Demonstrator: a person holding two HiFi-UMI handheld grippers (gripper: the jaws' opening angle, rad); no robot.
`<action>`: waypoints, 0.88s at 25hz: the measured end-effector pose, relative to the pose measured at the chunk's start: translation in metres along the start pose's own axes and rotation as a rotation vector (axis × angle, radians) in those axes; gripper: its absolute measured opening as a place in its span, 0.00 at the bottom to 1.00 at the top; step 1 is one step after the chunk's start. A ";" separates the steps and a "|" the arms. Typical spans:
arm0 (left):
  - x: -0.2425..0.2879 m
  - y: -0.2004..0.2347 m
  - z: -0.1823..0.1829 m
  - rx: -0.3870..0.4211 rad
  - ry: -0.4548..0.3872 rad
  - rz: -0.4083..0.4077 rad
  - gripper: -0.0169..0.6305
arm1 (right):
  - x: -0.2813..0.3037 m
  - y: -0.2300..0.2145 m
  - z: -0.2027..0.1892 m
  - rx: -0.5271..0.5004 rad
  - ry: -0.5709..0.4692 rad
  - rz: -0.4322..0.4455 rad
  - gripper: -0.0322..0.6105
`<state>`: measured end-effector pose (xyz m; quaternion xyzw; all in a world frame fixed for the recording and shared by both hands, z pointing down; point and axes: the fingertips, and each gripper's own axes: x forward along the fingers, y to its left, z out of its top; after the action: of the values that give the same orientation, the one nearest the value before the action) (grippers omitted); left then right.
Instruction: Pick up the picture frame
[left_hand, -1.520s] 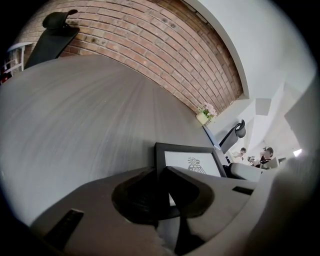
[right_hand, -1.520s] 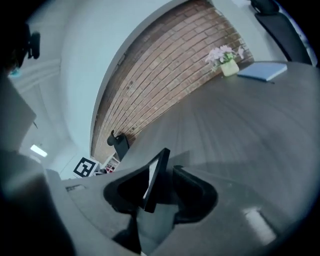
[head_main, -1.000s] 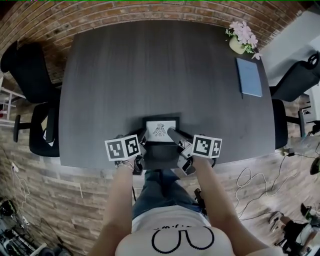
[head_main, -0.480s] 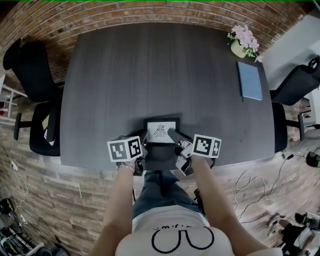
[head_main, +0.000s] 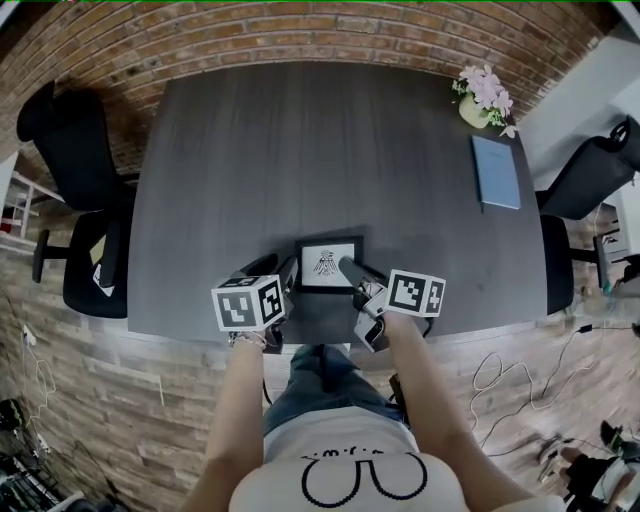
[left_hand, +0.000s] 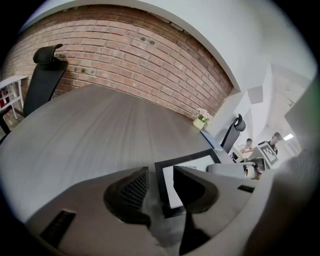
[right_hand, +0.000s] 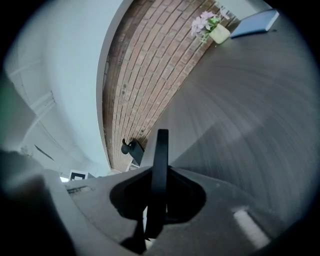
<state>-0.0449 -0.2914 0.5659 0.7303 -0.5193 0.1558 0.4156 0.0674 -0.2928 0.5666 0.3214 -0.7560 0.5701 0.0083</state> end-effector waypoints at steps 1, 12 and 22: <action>-0.004 0.000 0.004 0.002 -0.012 0.000 0.27 | -0.001 0.004 0.002 -0.011 -0.006 0.004 0.09; -0.050 -0.025 0.063 0.139 -0.210 -0.027 0.26 | -0.035 0.062 0.050 -0.293 -0.124 -0.039 0.09; -0.096 -0.056 0.120 0.263 -0.424 0.000 0.16 | -0.084 0.134 0.094 -0.650 -0.306 -0.110 0.09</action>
<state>-0.0591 -0.3173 0.4048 0.7944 -0.5702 0.0654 0.1985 0.1009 -0.3146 0.3868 0.4235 -0.8720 0.2439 0.0276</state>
